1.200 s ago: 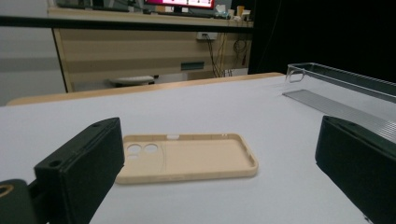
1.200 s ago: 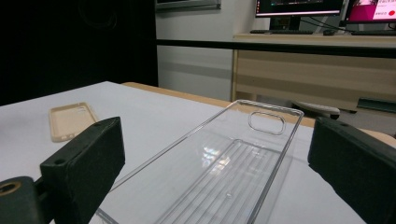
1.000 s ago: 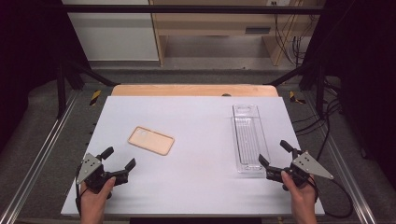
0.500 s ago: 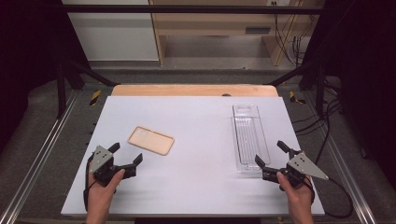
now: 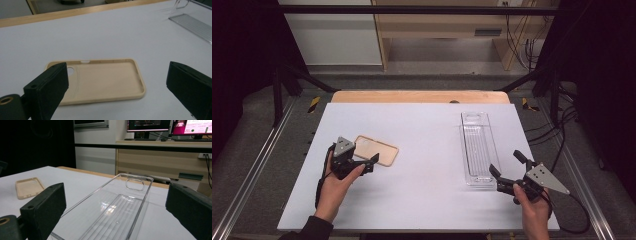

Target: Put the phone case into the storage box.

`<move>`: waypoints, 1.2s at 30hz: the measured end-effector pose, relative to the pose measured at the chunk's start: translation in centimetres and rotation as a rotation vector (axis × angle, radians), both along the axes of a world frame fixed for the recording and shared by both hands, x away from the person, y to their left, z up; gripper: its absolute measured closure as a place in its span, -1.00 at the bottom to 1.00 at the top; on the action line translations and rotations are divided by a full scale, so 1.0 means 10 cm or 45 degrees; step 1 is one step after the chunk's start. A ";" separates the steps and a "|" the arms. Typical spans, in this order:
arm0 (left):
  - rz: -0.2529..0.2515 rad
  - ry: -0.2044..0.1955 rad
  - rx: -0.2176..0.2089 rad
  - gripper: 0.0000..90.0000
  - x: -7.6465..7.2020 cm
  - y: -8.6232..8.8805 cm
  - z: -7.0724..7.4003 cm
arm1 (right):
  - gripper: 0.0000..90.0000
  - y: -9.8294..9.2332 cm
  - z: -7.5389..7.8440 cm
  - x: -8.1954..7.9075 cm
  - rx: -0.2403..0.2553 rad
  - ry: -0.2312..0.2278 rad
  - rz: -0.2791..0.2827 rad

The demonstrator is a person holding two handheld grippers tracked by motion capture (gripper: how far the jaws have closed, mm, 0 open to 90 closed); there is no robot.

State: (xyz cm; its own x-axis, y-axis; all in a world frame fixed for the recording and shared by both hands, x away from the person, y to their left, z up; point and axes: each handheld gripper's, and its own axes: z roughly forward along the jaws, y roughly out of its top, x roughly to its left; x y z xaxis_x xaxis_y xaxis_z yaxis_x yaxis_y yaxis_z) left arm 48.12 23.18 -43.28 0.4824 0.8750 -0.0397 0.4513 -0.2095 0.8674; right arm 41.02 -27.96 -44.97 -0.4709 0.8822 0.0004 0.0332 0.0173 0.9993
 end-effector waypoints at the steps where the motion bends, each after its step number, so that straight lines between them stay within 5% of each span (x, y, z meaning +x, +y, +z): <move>1: -0.007 0.009 0.033 -0.91 0.03 -0.02 -0.01 | -0.92 0.00 0.00 0.00 0.001 0.002 0.000; 10: -0.056 0.100 0.177 -0.91 0.19 -0.25 -0.13 | -0.93 0.02 -0.01 0.01 -0.014 0.009 0.020; 17: -0.101 0.082 0.262 -0.90 0.25 -0.55 -0.10 | -0.94 0.03 -0.01 0.00 -0.016 0.018 0.027; 30: -0.086 0.108 0.267 -0.85 0.38 -0.59 -0.16 | -0.94 0.03 -0.02 -0.01 -0.027 0.019 0.025; 33: -0.077 0.133 0.235 -0.62 0.39 -0.60 -0.16 | -0.94 0.02 -0.01 -0.02 -0.027 0.018 0.023; 36: -0.067 0.135 0.262 -0.39 0.39 -0.61 -0.16 | -0.93 0.02 -0.02 -0.02 -0.030 0.019 0.027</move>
State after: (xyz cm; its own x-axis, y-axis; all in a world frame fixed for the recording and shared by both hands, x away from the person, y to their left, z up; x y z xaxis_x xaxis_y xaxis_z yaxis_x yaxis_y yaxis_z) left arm 51.99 17.09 -44.86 0.5304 0.8436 0.0836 0.5216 -0.4025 0.7523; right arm 40.83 -27.71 -45.12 -0.4894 0.8720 -0.0132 0.0478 0.0419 0.9980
